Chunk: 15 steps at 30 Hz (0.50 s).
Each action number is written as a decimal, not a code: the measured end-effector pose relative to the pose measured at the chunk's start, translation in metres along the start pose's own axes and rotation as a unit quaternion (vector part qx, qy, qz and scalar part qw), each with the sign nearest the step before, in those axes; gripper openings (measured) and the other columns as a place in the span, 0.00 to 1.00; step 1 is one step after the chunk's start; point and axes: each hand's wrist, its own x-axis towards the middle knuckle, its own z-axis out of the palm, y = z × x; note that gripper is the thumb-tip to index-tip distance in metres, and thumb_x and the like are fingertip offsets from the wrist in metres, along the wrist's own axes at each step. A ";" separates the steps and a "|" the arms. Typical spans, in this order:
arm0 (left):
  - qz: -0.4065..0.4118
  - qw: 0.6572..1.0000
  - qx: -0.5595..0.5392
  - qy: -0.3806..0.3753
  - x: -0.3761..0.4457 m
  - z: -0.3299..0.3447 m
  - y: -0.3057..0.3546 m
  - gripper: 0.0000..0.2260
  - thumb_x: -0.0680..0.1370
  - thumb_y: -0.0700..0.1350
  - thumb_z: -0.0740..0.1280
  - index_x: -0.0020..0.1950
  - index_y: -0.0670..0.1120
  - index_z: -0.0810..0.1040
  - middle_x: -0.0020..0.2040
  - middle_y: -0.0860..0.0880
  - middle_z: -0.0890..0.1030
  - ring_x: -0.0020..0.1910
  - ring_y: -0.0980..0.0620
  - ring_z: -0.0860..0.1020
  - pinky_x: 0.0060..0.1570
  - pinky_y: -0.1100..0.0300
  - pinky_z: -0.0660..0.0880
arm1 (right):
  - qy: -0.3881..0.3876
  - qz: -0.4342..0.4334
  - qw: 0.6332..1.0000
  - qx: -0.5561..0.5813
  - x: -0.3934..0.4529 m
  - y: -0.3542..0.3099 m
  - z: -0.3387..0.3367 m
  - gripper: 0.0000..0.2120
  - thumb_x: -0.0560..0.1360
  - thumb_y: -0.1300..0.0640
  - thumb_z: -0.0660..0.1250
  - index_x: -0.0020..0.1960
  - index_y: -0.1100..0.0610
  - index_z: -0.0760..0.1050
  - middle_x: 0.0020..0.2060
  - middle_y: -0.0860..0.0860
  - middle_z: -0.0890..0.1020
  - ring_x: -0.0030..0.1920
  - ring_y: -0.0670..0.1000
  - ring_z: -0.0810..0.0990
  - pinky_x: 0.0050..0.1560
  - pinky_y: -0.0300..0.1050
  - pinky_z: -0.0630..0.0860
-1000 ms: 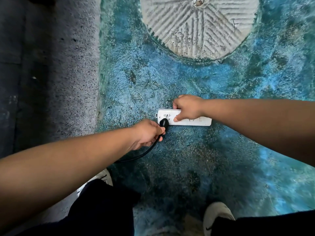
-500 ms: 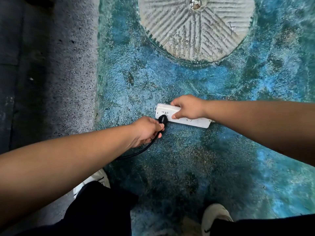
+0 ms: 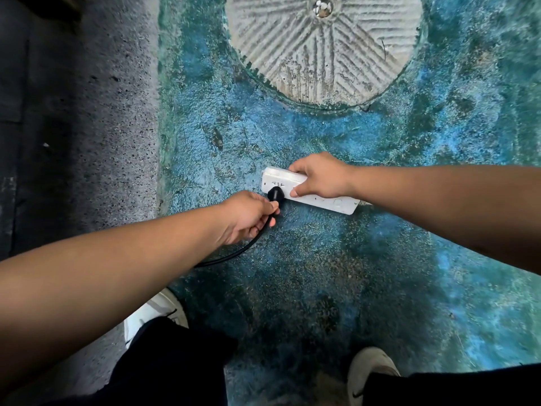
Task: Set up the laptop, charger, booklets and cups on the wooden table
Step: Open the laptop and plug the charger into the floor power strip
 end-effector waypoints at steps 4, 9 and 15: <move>0.006 1.000 0.000 -0.008 -0.002 -0.005 0.004 0.07 0.80 0.43 0.66 0.49 0.40 0.81 0.31 0.47 0.81 0.21 0.57 0.70 0.19 0.64 0.66 | -0.002 -0.017 1.000 -0.021 0.000 -0.007 -0.005 0.08 0.73 0.55 0.75 0.49 0.56 0.80 0.43 0.54 0.84 0.42 0.55 0.83 0.44 0.50 0.80; 0.006 1.000 -0.006 -0.021 -0.001 -0.009 0.009 0.07 0.80 0.42 0.67 0.45 0.41 0.81 0.31 0.47 0.81 0.28 0.55 0.71 0.25 0.65 0.68 | -0.031 -0.013 0.999 0.004 -0.003 -0.010 -0.009 0.08 0.74 0.56 0.74 0.51 0.58 0.80 0.43 0.54 0.84 0.41 0.55 0.83 0.42 0.50 0.81; 0.020 0.999 -0.044 -0.013 -0.007 -0.017 0.023 0.05 0.79 0.40 0.67 0.44 0.41 0.79 0.30 0.48 0.82 0.28 0.55 0.77 0.28 0.62 0.70 | -0.009 0.003 0.998 0.068 0.000 -0.014 -0.012 0.03 0.73 0.59 0.74 0.46 0.56 0.81 0.41 0.55 0.85 0.36 0.50 0.80 0.39 0.46 0.78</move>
